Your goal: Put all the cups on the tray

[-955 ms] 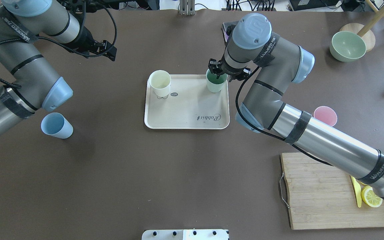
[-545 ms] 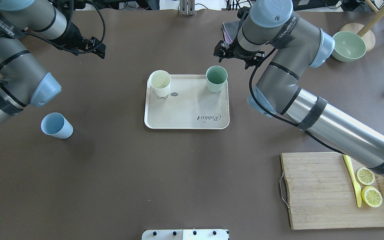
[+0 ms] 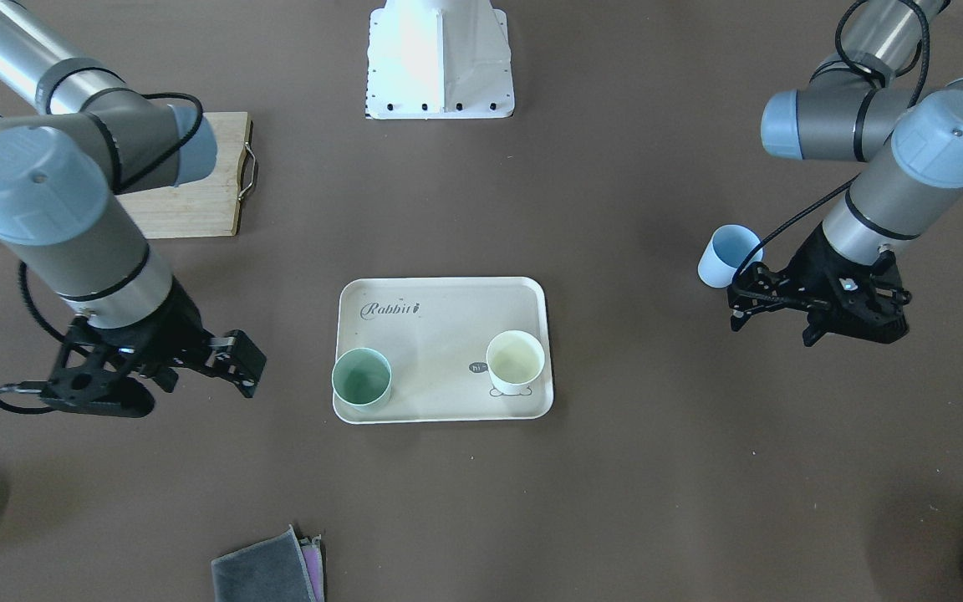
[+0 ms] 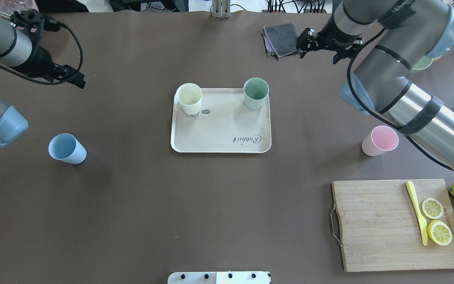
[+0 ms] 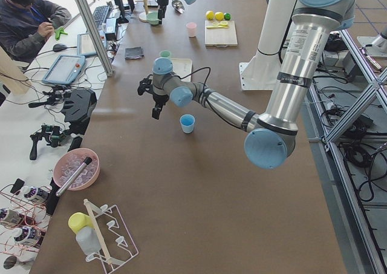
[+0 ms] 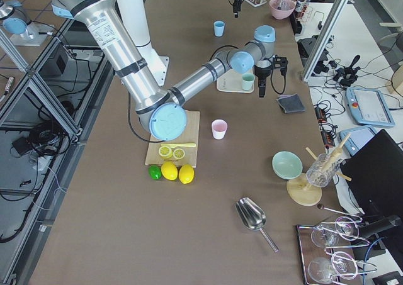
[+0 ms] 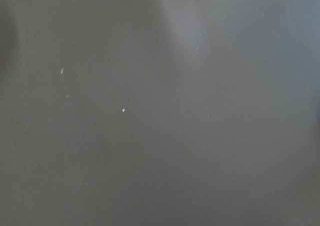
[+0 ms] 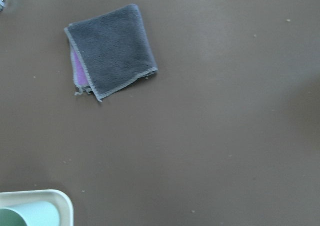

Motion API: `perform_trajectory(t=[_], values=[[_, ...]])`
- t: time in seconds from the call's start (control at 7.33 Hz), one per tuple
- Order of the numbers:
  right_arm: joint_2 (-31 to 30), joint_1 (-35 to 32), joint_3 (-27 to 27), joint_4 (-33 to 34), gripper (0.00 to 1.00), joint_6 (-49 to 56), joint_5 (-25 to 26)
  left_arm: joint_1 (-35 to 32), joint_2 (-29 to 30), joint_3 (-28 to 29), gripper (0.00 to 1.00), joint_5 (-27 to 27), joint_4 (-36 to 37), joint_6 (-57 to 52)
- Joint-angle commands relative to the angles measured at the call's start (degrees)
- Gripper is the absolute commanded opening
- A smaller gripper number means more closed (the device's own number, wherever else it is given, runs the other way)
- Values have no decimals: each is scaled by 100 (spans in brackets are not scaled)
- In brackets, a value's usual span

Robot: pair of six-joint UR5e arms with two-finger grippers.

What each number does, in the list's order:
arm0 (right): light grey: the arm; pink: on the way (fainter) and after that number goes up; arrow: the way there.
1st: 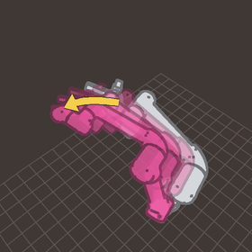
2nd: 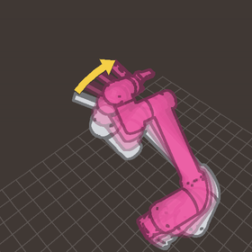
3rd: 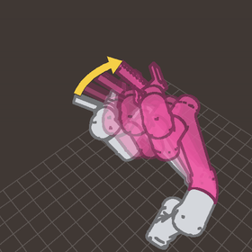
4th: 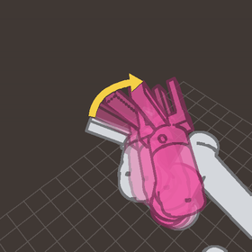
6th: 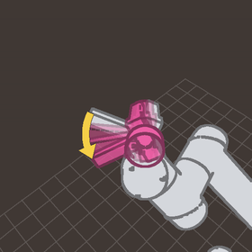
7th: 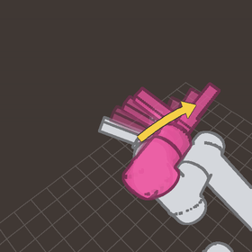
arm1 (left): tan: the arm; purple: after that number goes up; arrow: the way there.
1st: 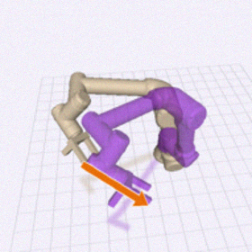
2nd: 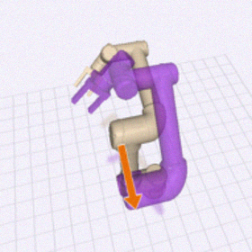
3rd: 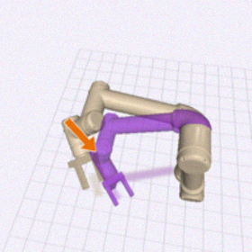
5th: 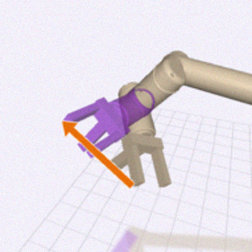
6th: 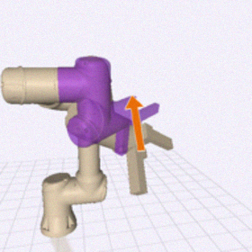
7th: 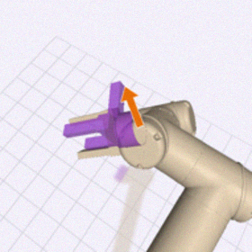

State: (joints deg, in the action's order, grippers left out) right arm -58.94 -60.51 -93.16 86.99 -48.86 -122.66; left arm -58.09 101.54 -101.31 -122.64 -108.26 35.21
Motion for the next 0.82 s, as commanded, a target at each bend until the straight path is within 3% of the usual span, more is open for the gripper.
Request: perform_trajectory(t=[0.0,0.68], values=[[-372,-233,-316,152,100,518,-117,77,-704,-381,99,37,-194,29],[-566,-250,-440,99,100,527,-118,877,-995,-127,98,73,-1040,724]])
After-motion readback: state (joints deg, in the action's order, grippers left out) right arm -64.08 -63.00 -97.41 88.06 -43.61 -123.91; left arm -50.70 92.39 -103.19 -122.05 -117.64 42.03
